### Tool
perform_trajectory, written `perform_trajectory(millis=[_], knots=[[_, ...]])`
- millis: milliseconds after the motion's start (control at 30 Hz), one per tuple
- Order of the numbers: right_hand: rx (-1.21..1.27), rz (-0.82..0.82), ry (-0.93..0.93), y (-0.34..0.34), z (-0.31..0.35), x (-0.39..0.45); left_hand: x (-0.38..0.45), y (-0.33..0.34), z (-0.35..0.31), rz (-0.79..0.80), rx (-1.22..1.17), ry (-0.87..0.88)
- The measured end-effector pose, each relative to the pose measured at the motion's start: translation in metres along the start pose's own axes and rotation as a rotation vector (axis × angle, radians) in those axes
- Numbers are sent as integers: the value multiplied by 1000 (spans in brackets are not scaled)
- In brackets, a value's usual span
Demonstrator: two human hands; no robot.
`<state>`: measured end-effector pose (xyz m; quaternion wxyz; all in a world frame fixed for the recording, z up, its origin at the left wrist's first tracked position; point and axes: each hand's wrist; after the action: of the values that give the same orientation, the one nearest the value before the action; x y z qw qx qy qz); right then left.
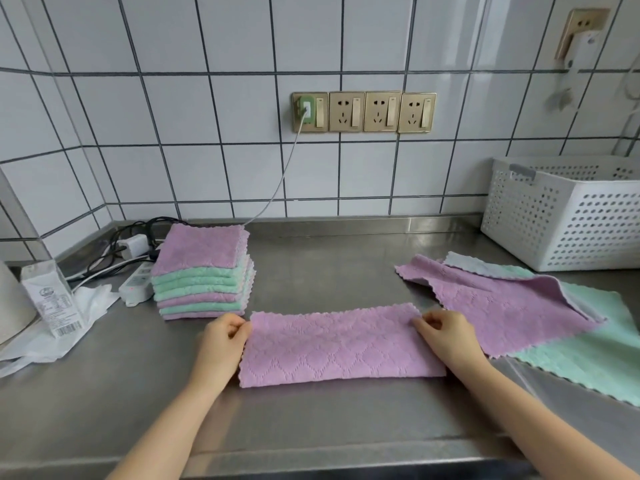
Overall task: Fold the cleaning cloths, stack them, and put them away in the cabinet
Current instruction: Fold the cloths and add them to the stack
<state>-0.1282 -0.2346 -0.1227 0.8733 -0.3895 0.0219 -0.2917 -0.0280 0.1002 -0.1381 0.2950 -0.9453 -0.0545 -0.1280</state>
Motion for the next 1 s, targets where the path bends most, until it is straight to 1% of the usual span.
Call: perform_trajectory(millis=[100,167,333,433,500,533,700,800,1000], knots=[[-3,-24,-2,2,0,-1,-4,2,-5,-23,32,62],[-3,-31,2,2,-2,-2,-4,1,-5,-24,43,62],[50,-9,43,0,1,-4,-1,-3,-2,-6,10,-46],[94,51,88,-5,2,-5,-3,-9,-10,83,-113,-112],[115,80,98,-9,3,-5,-7,-13,-17,161,-186,-130],[119,81,91,-10,3,-5,-8,-13,-18,168,-199,-128],[139,3,55,-5,5,-9,-13,-9,-16,33,-175,-65],[136,-13,74,-2,5,-7,-8,-5,-12,8,-130,-73],[65,30,160,-1,5,0,-5,-2,-8,-18,-44,-114]])
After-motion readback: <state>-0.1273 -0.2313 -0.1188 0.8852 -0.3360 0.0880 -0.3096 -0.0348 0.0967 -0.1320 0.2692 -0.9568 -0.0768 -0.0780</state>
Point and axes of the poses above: each hand's wrist, its own x-axis towards the middle knuckle, its own y-axis out of the palm, z = x × y
